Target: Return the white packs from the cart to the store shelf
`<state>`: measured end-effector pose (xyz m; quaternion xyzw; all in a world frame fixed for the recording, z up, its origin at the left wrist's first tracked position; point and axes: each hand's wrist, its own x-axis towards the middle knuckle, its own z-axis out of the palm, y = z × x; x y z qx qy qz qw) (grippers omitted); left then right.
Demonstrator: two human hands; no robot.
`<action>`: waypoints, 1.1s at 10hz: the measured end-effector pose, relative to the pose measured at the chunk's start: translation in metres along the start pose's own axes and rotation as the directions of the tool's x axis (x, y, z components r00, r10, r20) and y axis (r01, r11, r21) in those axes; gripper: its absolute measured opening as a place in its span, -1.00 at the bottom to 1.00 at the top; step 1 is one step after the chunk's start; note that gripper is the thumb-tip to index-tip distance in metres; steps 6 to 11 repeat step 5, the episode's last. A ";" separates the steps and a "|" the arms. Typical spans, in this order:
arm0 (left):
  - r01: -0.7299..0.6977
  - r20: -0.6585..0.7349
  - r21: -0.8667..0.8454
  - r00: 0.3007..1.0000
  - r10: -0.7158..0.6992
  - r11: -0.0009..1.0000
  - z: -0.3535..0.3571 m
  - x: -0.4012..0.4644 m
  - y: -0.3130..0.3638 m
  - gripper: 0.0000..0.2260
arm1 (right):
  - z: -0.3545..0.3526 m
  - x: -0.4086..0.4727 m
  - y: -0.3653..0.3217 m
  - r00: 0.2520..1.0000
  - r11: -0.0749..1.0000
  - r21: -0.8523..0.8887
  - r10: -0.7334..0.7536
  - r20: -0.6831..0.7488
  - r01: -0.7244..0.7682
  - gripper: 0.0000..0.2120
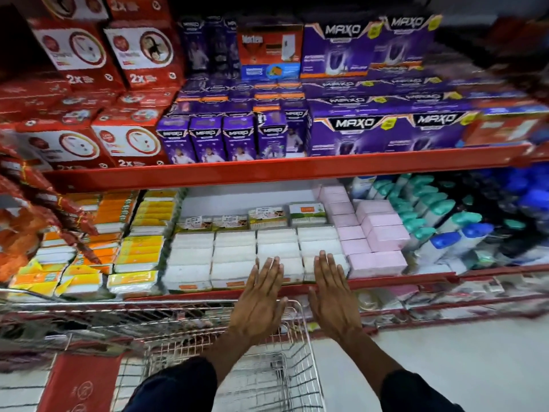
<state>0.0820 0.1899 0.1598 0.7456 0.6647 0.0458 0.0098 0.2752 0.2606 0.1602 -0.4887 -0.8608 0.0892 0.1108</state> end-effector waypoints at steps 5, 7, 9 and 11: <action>0.040 -0.101 -0.047 0.994 -0.044 0.998 -0.048 -0.006 0.017 -0.39 | -0.038 0.004 -0.013 0.995 0.994 0.069 -0.085 -0.053 0.088 -0.38; 0.040 -0.101 -0.047 0.994 -0.044 0.998 -0.048 -0.006 0.017 -0.39 | -0.038 0.004 -0.013 0.995 0.994 0.069 -0.085 -0.053 0.088 -0.38; 0.040 -0.101 -0.047 0.994 -0.044 0.998 -0.048 -0.006 0.017 -0.39 | -0.038 0.004 -0.013 0.995 0.994 0.069 -0.085 -0.053 0.088 -0.38; 0.040 -0.101 -0.047 0.994 -0.044 0.998 -0.048 -0.006 0.017 -0.39 | -0.038 0.004 -0.013 0.995 0.994 0.069 -0.085 -0.053 0.088 -0.38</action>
